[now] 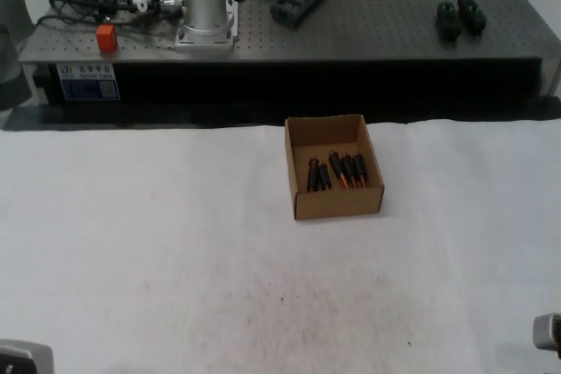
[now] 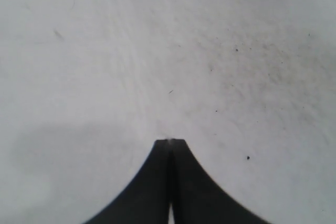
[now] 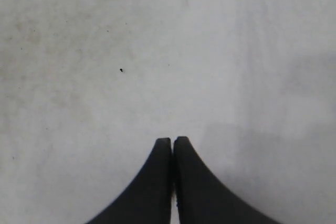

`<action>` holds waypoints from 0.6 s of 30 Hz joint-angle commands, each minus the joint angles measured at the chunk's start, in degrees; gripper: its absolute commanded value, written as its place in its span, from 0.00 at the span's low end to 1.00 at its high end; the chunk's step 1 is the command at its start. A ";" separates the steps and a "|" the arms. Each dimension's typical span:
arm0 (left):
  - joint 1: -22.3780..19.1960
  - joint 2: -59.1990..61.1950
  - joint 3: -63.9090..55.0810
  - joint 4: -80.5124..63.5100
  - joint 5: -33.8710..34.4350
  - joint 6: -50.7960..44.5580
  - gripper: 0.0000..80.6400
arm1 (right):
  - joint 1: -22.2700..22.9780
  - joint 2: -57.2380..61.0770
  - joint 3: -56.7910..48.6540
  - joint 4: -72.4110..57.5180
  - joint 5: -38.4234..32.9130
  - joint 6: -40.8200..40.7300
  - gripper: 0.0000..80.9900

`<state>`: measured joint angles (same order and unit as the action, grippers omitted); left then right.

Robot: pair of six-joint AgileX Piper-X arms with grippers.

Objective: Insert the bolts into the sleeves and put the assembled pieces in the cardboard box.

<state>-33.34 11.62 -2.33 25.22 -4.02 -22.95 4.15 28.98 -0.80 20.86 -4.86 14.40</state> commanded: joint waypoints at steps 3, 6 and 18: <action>-0.05 -2.44 -0.15 3.41 -1.00 -0.61 0.01 | 0.11 -1.51 -0.67 1.14 -1.10 1.26 0.03; -0.05 -3.11 -0.15 5.69 -1.00 -0.61 0.01 | 0.11 -5.76 -0.67 2.89 -1.28 1.26 0.03; -0.05 -3.09 -0.15 4.61 -0.61 -1.07 0.01 | 0.11 -25.05 0.80 9.55 0.43 1.89 0.03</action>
<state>-33.34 9.02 -2.33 30.15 -4.39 -23.18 4.15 4.80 0.28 29.93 -4.60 16.05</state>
